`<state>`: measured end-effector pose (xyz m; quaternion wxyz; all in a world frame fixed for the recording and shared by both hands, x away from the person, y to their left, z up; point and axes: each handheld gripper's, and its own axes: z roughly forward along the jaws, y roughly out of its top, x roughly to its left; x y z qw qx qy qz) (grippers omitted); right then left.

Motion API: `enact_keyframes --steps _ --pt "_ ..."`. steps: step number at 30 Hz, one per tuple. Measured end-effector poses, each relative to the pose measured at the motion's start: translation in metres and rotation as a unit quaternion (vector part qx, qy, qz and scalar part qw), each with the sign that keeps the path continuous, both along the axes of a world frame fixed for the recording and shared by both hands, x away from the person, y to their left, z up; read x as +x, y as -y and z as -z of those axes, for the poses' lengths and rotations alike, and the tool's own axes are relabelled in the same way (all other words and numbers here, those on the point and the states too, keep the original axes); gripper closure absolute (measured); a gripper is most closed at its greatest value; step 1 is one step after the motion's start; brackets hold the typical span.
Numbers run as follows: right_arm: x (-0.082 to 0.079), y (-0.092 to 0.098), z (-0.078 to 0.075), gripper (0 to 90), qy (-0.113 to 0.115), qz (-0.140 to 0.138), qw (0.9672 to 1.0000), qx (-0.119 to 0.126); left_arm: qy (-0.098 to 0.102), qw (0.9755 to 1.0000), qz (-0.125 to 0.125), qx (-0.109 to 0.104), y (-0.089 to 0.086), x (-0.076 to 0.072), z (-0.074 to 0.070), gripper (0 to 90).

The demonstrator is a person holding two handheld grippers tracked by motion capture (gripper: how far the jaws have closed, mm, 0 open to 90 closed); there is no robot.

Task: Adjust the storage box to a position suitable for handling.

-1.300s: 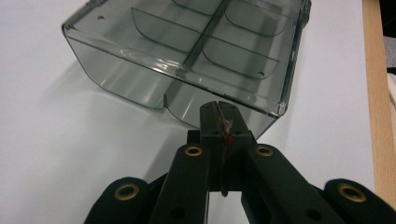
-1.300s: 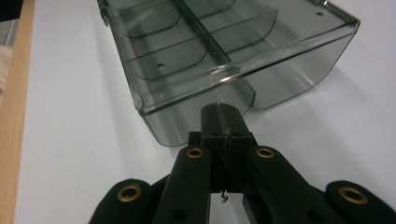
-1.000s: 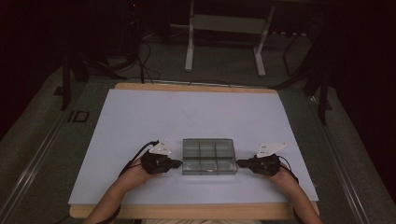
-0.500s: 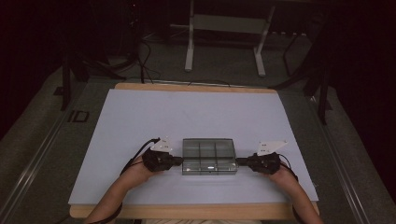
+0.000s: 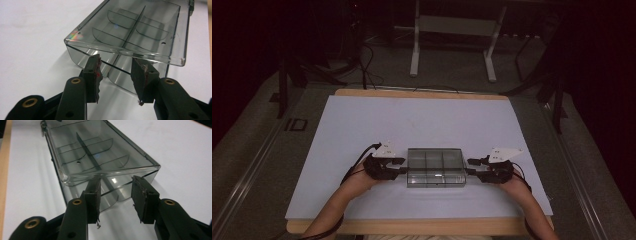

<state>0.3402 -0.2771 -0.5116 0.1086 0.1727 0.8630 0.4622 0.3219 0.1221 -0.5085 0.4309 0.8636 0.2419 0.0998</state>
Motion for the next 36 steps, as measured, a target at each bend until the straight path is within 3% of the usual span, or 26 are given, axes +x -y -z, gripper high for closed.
enact_keyframes --steps 13,24,36 --pt "0.004 -0.004 -0.009 59.2 0.027 0.000 0.9996 0.007 0.023 0.9997 0.004 -0.007 0.000 0.006 -0.010 57.0" --pt "0.009 -0.009 -0.014 68.3 0.053 0.001 0.9983 0.023 0.044 0.9989 0.004 -0.011 0.007 0.013 -0.018 57.5" --pt "0.015 -0.011 -0.022 76.4 0.073 0.025 0.9963 0.036 0.070 0.9972 -0.011 -0.024 0.010 0.020 -0.029 68.0"
